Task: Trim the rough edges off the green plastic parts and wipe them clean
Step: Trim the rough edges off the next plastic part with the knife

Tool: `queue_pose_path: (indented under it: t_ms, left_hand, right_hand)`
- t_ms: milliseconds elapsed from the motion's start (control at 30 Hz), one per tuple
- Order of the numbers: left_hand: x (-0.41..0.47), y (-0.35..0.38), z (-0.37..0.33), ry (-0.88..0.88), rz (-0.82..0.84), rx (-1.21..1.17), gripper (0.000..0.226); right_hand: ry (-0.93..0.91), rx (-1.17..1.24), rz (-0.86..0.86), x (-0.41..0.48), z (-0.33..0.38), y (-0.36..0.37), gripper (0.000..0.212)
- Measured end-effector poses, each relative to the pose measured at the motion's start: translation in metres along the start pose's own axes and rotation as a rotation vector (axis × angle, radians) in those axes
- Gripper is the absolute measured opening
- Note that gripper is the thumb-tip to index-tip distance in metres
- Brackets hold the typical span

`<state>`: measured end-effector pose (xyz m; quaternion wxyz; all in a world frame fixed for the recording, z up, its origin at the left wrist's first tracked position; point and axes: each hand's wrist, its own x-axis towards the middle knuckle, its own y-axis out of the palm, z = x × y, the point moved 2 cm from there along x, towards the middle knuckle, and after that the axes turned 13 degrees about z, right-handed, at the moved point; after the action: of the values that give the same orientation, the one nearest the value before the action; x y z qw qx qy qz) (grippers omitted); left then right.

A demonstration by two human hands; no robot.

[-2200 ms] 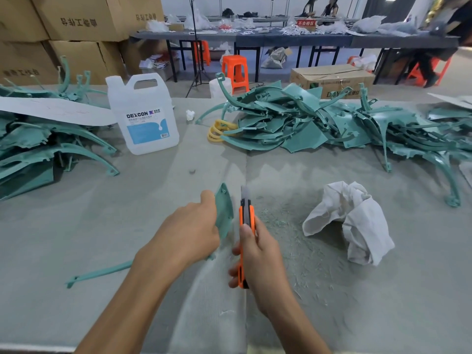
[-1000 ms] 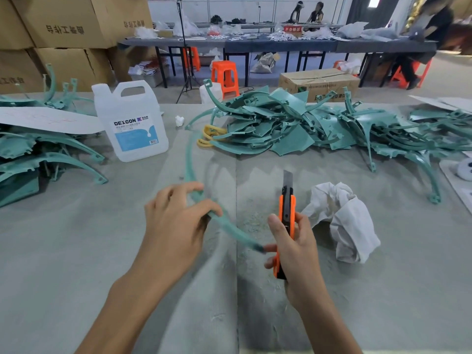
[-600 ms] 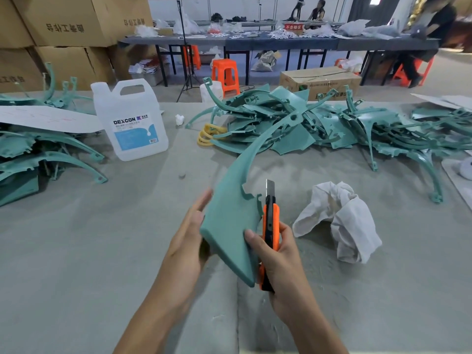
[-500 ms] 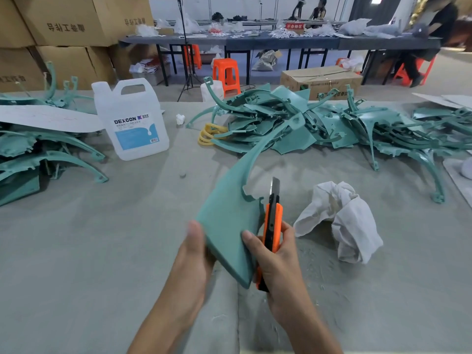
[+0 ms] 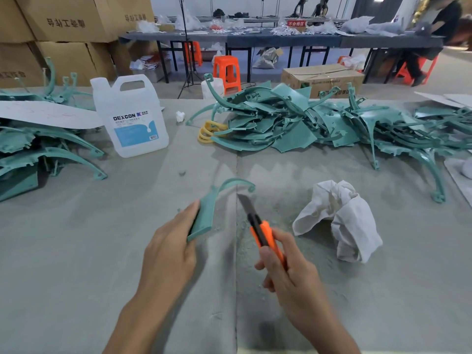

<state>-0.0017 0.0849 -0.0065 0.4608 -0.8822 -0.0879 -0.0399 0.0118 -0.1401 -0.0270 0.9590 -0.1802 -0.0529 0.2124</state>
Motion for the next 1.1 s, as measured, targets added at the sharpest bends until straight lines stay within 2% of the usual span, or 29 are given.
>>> queue_pose_path:
  t_ms: [133,233,333,667,833,1100]
  left_hand:
    - [0.000,0.007,0.006,0.012,0.027,0.014,0.077]
    - [-0.001,0.008,0.009,-0.022,0.039,-0.041,0.080]
    - [-0.004,0.009,0.010,-0.034,0.047,-0.067,0.079]
    - [-0.016,0.023,0.025,-0.176,0.124,-0.097,0.073]
    - [-0.019,0.024,0.020,-0.153,0.121,-0.094,0.072]
    - [-0.013,0.023,0.028,-0.151,0.091,-0.128,0.059]
  right_hand:
    - [-0.019,-0.289,0.143,-0.002,0.009,-0.003,0.041]
    - [0.008,-0.405,0.190,0.001,0.015,-0.007,0.054]
    - [0.036,-0.499,0.246,0.004,0.018,-0.009,0.052]
    - [-0.005,-0.668,0.348,0.018,0.027,-0.008,0.038]
    - [0.005,-0.766,0.310,0.039,0.026,-0.015,0.046]
    - [0.014,-0.754,0.279,0.100,0.015,-0.010,0.034]
